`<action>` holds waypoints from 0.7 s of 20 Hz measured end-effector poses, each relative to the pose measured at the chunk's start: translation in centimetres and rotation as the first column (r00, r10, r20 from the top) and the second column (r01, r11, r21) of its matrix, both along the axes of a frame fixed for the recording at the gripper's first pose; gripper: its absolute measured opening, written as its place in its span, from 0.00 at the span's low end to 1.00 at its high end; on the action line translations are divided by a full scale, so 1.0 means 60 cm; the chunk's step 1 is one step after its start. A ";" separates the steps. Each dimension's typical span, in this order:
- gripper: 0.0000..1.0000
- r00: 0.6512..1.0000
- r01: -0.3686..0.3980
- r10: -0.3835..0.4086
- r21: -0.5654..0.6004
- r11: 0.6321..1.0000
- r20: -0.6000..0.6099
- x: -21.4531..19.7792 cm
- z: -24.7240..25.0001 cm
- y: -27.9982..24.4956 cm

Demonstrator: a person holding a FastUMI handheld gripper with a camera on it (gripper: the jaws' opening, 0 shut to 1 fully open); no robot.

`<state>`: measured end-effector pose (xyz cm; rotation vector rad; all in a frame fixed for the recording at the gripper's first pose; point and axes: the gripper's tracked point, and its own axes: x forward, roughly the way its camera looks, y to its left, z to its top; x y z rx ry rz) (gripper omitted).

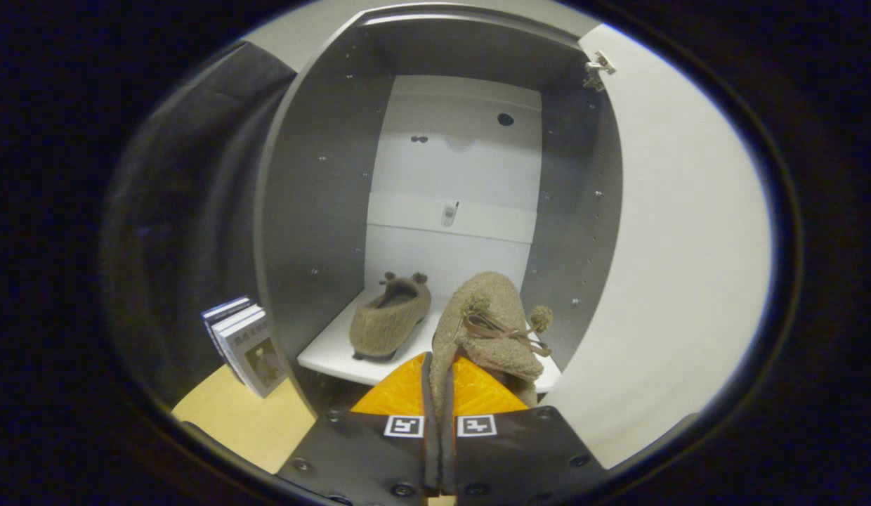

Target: Open the shoe cabinet door, grab the shoes and put them into the shoe cabinet, then close the shoe cabinet door.

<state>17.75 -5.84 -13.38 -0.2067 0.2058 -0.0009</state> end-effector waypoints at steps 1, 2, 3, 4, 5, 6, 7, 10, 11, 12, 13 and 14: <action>0.03 1.000 0.010 -0.010 -0.009 1.000 -0.002 0.029 0.003 -0.002; 0.03 1.000 0.021 -0.021 -0.016 1.000 -0.007 0.059 0.003 -0.004; 0.03 1.000 0.028 -0.029 -0.021 0.999 -0.011 0.077 -0.003 -0.006; 0.03 0.999 0.038 -0.038 -0.027 0.999 -0.017 0.105 -0.011 -0.006; 0.03 0.999 0.048 -0.049 -0.035 0.998 -0.025 0.129 -0.018 -0.009; 0.03 0.998 0.056 -0.058 -0.043 0.998 -0.035 0.148 -0.025 -0.010; 0.03 0.997 0.061 -0.063 -0.049 0.997 -0.047 0.166 -0.031 -0.010; 0.03 0.995 0.064 -0.069 -0.067 0.996 -0.071 0.214 -0.055 0.010; 0.03 0.995 0.066 -0.071 -0.077 0.995 -0.070 0.228 -0.055 0.011; 0.03 0.994 0.064 -0.071 -0.084 0.994 -0.079 0.238 -0.059 0.010; 0.03 0.994 0.062 -0.069 -0.088 0.994 -0.082 0.245 -0.059 0.013; 0.03 0.994 0.061 -0.069 -0.089 0.994 -0.084 0.251 -0.060 0.012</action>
